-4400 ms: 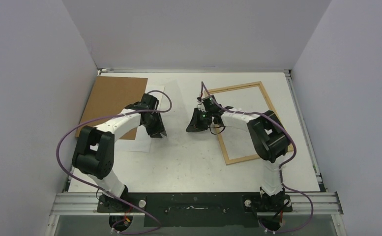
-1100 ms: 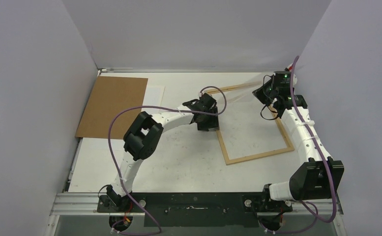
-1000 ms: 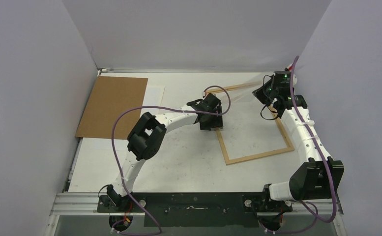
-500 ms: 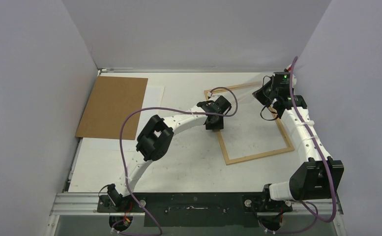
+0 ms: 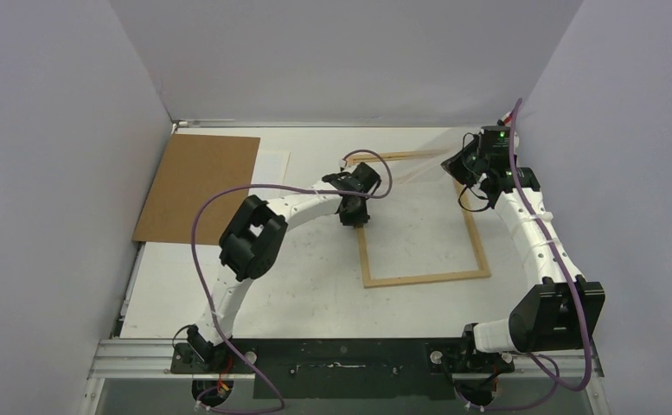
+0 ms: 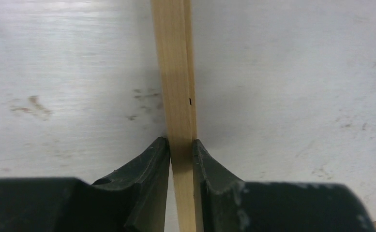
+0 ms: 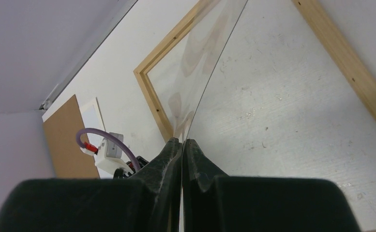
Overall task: Put the photo into the frame
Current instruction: Move the photo frame to the center of the board, then place the photo frame item in the photo frame.
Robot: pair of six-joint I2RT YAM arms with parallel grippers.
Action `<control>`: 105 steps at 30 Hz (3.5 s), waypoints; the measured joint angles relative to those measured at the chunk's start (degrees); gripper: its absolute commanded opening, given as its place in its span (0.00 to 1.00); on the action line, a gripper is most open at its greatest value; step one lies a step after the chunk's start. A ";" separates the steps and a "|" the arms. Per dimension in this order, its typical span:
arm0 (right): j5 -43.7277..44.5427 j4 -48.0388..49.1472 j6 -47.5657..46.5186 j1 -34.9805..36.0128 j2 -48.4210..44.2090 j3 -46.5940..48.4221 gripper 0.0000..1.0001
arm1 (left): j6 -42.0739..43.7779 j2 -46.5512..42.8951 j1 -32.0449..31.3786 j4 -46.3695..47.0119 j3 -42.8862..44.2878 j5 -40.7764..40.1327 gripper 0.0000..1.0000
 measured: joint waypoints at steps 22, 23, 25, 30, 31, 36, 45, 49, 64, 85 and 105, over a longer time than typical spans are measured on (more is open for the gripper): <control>-16.31 7.04 5.40 1.36 4.90 10.84 0.00 | 7.85 -16.48 17.64 -2.03 -19.47 12.68 0.53; -16.61 7.65 6.29 1.57 5.57 12.11 0.00 | 7.91 -18.08 18.51 -2.56 -19.87 13.31 0.58; -17.20 8.39 7.69 1.97 6.82 14.60 0.00 | 8.02 -21.31 20.22 -3.08 -19.93 14.93 0.62; -19.30 11.34 10.54 4.13 9.79 19.91 0.00 | 7.52 -27.10 23.45 -2.93 -19.82 19.52 0.64; -19.76 11.98 11.04 4.81 10.34 20.76 0.00 | 7.37 -27.71 24.11 -3.13 -19.63 20.06 0.63; -22.88 14.58 12.72 8.24 14.38 25.07 0.00 | 5.81 -29.31 29.81 -6.40 -18.86 18.51 0.63; -30.38 16.70 13.00 14.73 23.56 33.53 0.00 | 5.57 -41.99 43.78 -9.70 -19.10 4.68 0.64; -33.53 16.65 12.04 16.79 24.59 34.64 0.00 | 5.57 -44.59 46.23 -9.62 -20.39 3.89 0.64; -35.41 -0.63 -2.14 11.58 14.36 1.60 0.00 | 6.10 -40.98 47.63 -8.52 -24.39 9.99 0.72; -31.71 -7.15 -20.79 4.66 9.86 -17.35 0.10 | 9.79 -26.77 37.00 7.54 -36.54 34.88 0.72; -35.15 19.89 -12.57 5.05 17.20 -22.84 0.49 | 14.71 -16.68 30.34 1.75 -26.82 29.18 0.61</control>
